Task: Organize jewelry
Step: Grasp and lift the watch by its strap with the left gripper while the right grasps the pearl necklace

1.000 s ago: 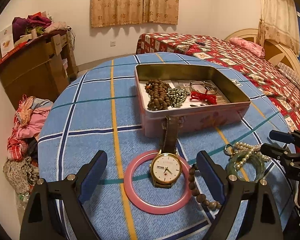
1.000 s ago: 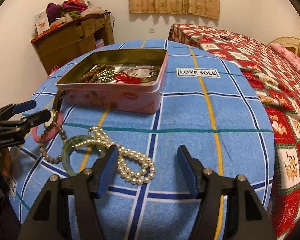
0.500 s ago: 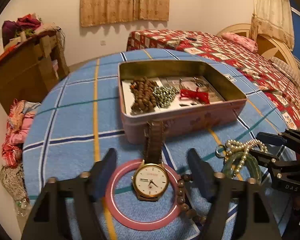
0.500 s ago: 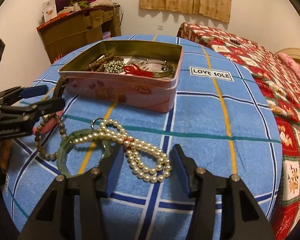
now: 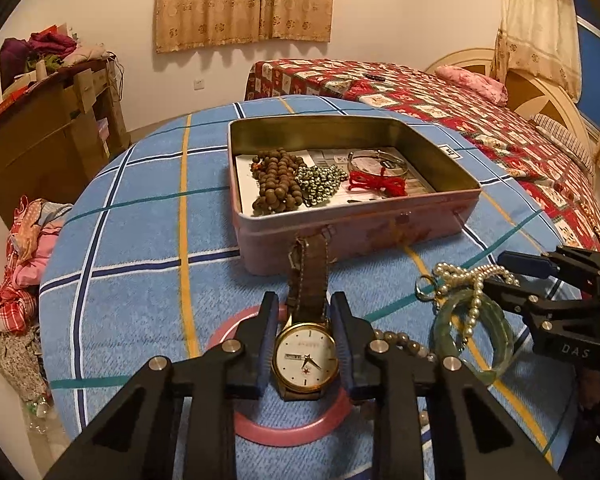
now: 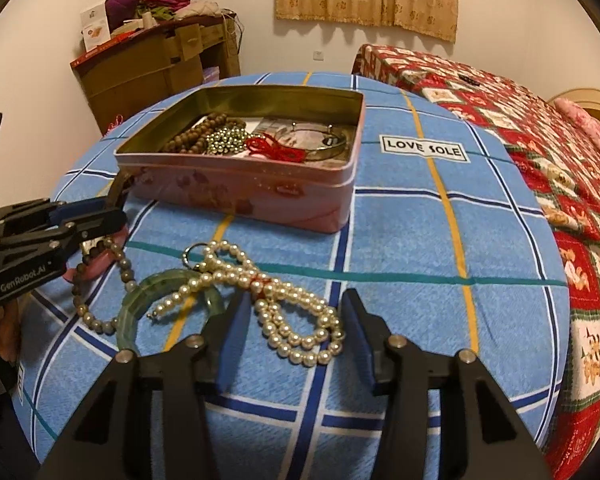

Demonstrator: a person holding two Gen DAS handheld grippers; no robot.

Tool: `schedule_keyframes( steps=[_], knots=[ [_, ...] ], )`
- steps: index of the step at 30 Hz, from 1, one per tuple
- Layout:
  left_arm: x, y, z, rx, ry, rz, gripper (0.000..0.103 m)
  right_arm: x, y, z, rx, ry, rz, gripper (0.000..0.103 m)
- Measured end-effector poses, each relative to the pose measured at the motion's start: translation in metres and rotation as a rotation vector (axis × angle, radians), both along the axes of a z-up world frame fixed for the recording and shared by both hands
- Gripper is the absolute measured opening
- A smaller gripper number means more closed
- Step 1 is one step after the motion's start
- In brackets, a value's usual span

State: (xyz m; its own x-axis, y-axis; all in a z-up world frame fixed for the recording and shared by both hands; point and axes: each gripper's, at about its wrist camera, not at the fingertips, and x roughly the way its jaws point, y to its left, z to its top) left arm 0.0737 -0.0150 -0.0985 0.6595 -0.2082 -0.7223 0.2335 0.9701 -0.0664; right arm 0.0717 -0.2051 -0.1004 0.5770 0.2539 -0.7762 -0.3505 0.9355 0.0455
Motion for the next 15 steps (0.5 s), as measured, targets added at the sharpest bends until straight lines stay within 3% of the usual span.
schedule_keyframes(
  steps=[3, 6, 12, 15],
  knots=[
    [-0.003, 0.001, -0.001, -0.006, 0.003, 0.0, 0.025, 0.002, 0.003, 0.0, -0.018, 0.001, 0.013, 0.05],
    [-0.006, 0.002, -0.001, -0.011, 0.006, 0.003, 0.024, 0.0, 0.003, 0.001, -0.011, 0.002, 0.028, 0.031],
    [-0.011, 0.005, 0.0, -0.023, 0.008, 0.005, 0.024, -0.006, -0.004, 0.003, 0.029, 0.022, 0.033, 0.025],
    [-0.011, 0.006, 0.002, -0.03, 0.006, 0.004, 0.022, -0.008, -0.006, 0.007, 0.041, 0.014, 0.029, 0.016]
  ],
)
